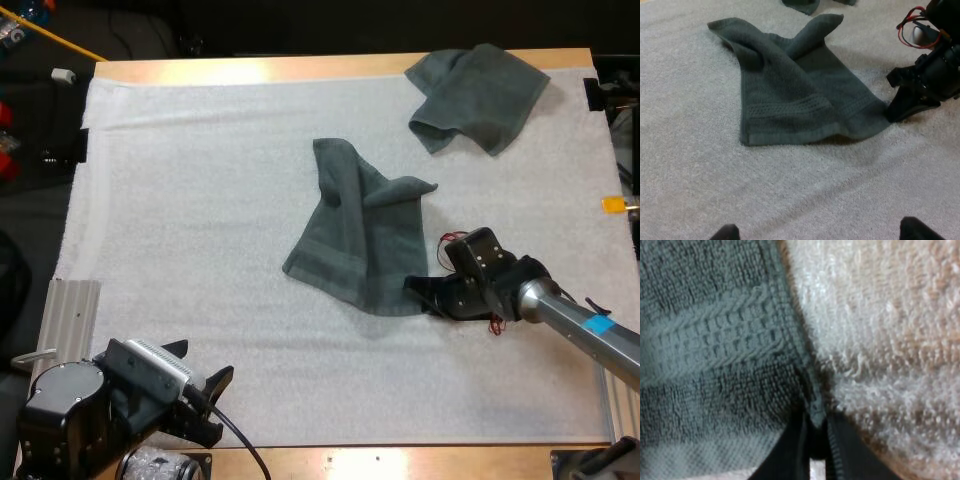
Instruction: Pick towel from pile, fold and stack
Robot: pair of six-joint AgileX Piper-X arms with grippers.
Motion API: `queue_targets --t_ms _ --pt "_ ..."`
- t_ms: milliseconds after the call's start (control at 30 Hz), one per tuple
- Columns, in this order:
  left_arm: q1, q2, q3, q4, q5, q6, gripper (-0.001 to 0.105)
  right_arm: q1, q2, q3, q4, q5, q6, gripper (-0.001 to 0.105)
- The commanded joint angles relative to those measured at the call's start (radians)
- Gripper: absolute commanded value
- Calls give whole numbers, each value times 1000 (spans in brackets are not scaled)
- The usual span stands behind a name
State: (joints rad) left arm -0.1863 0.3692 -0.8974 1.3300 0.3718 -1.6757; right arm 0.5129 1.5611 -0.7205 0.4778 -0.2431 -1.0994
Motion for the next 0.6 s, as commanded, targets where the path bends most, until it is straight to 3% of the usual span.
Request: queue_targets --t_ms 0,367,567 --pt "-5 0 0 3 7 -9 62 4 -13 0 20 5 -30 0" --pt "-12 41 4 -54 9 -1 62 21 -288 0 297 136 -216 0" --pt "-96 135 4 -152 32 -1 62 21 -421 0 449 136 -252 0"
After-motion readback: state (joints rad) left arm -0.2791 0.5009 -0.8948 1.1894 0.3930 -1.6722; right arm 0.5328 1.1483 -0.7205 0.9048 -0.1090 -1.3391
